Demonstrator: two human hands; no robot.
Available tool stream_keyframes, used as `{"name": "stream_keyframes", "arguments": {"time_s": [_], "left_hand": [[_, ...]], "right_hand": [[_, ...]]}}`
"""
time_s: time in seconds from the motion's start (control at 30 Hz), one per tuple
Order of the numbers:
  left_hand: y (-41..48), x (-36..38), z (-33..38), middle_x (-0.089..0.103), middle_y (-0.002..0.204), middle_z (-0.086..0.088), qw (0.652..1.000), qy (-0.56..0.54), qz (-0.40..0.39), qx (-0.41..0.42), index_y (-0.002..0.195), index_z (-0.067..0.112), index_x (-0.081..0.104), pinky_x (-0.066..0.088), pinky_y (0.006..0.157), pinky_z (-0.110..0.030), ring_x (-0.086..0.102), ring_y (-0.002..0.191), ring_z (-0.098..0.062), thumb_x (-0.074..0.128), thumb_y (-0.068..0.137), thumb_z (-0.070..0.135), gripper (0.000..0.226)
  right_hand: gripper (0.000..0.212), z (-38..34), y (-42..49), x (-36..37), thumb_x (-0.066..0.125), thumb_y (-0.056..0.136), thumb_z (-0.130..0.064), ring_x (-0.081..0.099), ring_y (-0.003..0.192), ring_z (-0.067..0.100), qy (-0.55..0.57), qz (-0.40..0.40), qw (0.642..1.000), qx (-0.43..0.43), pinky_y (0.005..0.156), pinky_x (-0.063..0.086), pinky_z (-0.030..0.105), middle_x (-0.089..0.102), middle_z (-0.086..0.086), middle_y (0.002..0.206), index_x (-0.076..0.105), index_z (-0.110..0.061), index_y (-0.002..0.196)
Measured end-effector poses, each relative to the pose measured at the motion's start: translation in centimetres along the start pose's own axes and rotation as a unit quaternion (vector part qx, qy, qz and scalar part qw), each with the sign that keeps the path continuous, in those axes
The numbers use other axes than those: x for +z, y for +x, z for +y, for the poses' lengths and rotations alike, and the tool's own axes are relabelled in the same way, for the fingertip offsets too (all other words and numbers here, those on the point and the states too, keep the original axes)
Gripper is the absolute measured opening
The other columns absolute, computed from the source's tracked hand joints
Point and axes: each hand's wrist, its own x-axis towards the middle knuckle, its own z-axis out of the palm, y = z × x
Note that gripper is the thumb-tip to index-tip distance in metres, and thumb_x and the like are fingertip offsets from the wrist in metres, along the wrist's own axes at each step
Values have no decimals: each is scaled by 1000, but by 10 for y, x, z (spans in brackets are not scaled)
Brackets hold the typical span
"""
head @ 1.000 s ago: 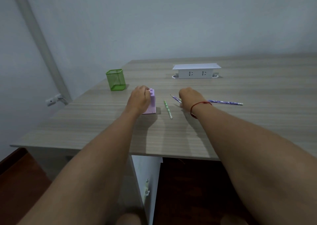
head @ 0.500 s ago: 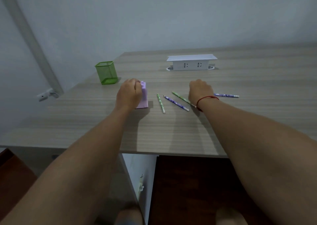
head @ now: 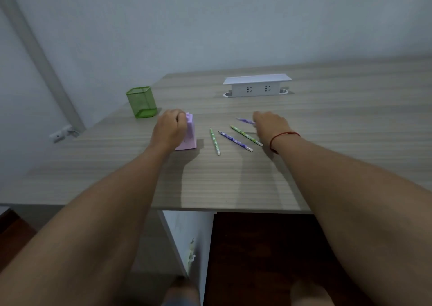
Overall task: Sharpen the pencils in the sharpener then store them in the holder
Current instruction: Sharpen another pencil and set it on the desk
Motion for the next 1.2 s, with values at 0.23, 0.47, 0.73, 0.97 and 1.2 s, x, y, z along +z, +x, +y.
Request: {"name": "stream_keyframes", "arguments": {"time_s": [0.23, 0.47, 0.73, 0.97, 1.2], "left_hand": [[-12, -26, -11, 66, 100, -22, 999, 5, -27, -30, 83, -1, 64, 33, 69, -29, 55, 87, -29, 25, 79, 28, 49], [-15, -31, -8, 67, 96, -23, 996, -46, -39, -65, 72, -1, 60, 27, 63, -27, 51, 79, -24, 26, 77, 30, 46], [-15, -27, -15, 66, 97, -18, 997, -27, -34, -61, 70, 8, 54, 27, 64, -27, 46, 78, -22, 25, 78, 30, 38], [-18, -27, -13, 52, 78, -9, 997, -38, -26, -67, 58, 17, 41, 25, 63, -28, 43, 75, -24, 25, 77, 30, 28], [-17, -25, -15, 62, 88, -19, 997, -36, -16, -62, 66, 14, 49, 27, 64, -28, 46, 77, -25, 27, 82, 28, 31]], "right_hand": [[26, -68, 0, -15, 51, 94, -6, 59, 109, 34, 97, -40, 985, -139, 89, 47, 35, 61, 15, 122, 60, -13, 118], [27, -92, 0, -15, 47, 95, -6, 60, 108, 33, 111, 9, 983, -148, 87, 47, 34, 61, 13, 121, 62, -16, 115], [26, -96, -2, -10, 47, 96, -6, 60, 106, 33, 108, 27, 983, -146, 83, 47, 35, 62, 13, 118, 63, -14, 115], [26, -99, -5, -8, 46, 96, -6, 61, 102, 33, 104, 26, 984, -141, 81, 47, 34, 62, 13, 117, 63, -13, 115], [27, -96, -8, -7, 44, 98, -8, 61, 100, 32, 101, 33, 984, -145, 81, 48, 36, 62, 13, 116, 62, -13, 116]]}}
